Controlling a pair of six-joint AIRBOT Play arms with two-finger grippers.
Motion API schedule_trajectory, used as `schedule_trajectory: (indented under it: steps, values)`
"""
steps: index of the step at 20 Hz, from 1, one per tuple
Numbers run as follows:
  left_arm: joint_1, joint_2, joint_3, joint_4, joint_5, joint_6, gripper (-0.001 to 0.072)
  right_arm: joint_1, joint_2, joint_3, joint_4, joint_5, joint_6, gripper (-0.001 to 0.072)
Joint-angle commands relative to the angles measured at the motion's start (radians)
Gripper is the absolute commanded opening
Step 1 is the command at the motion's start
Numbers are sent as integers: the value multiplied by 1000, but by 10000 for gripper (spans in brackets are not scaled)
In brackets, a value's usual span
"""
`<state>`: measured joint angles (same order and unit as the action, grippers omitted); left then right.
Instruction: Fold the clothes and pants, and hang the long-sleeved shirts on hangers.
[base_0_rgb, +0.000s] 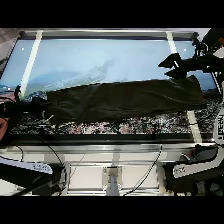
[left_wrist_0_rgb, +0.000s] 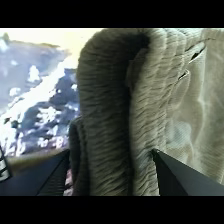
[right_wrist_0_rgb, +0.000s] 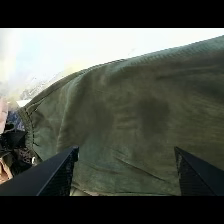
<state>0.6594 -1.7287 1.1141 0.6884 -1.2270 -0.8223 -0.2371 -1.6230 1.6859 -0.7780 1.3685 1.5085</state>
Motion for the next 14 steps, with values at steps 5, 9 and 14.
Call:
schedule_trajectory:
  steps: [5, 9, 14]
  values:
    - [-32, -41, -1, 6, -27, -7, 495, 4, 0, 1, 19, 0, 9, 683]
    - [-43, -39, 0, -11, -49, 6, 30, 72, -2, 1, 30, -1, 27, 528]
    - [-47, 16, 0, -38, -91, 27, 27, 294, -61, 1, 14, -47, 28, 14]
